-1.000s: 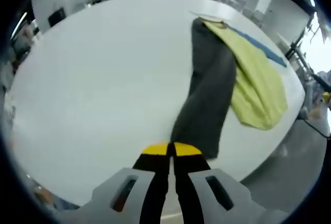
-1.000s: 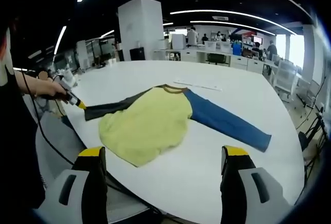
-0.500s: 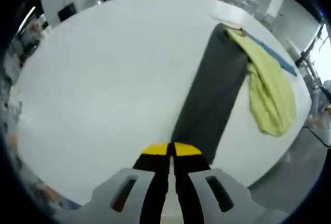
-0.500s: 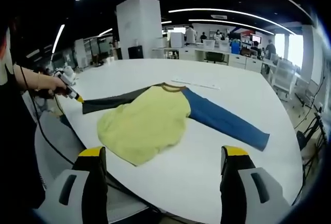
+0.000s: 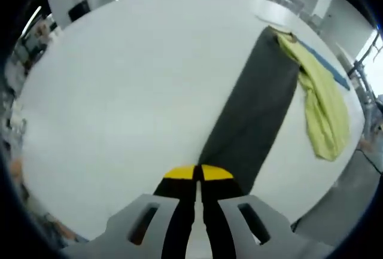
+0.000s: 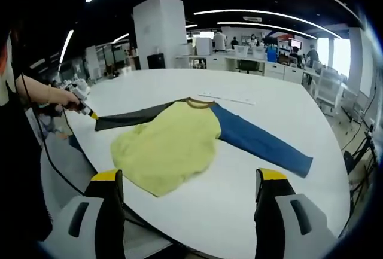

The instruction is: Fold the garment on the visible template until the final outline fits inside the template.

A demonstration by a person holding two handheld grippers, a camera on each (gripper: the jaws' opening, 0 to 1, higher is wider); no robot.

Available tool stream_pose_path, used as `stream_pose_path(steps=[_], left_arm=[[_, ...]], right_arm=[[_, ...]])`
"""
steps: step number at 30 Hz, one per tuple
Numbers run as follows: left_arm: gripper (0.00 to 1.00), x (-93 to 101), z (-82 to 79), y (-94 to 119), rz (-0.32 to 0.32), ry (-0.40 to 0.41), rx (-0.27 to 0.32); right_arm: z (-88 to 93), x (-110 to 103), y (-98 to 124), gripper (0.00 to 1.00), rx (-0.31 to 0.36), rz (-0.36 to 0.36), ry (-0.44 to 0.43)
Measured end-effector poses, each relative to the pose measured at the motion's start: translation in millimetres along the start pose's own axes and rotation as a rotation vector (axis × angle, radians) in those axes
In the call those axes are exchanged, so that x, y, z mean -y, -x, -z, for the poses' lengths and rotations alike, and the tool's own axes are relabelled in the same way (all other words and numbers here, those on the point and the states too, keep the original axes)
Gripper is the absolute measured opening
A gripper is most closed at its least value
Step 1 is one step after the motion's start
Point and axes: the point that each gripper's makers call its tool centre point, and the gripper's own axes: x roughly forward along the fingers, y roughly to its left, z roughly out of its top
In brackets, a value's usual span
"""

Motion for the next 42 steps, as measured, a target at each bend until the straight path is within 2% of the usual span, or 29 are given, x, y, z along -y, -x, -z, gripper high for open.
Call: stream_pose_path(steps=[9,21,26,29,31,37,42], left_arm=[[0.0,-14.6,-7.1,1.9,-0.021,0.036,0.003],[0.0,-38.3,-14.5,-3.1,-0.044,0.068,-0.004],[0.0,-45.0,-17.8,-8.6,-0.051,0.079,-0.013],[0.0,-52.5,-20.3,-11.5,-0.059,0.082,-0.017],[0.0,-64.1,-23.2,-17.6,-0.064,0.088,-0.019],[0.0,-73.7,-25.0,-24.2,-0.067,0.081,-0.025],[0.0,-89.8,-27.6,-36.4,-0.062,0.079,-0.032]], right_arm=[[-0.5,-9.2,-9.7,0.9,-0.023,-0.017,0.011],[3.9,-6.3,-15.9,0.9,-0.051,-0.004,-0.001],[3.2,-7.0,-20.4,0.9,-0.057,-0.006,-0.004],[3.3,-6.3,-22.6,0.9,-0.06,-0.006,-0.005],[3.6,-5.0,-24.2,0.9,-0.065,-0.004,-0.009],[2.9,-3.7,-29.2,0.9,-0.075,-0.005,-0.007],[2.7,-5.0,-32.6,0.89,-0.082,-0.008,-0.001]])
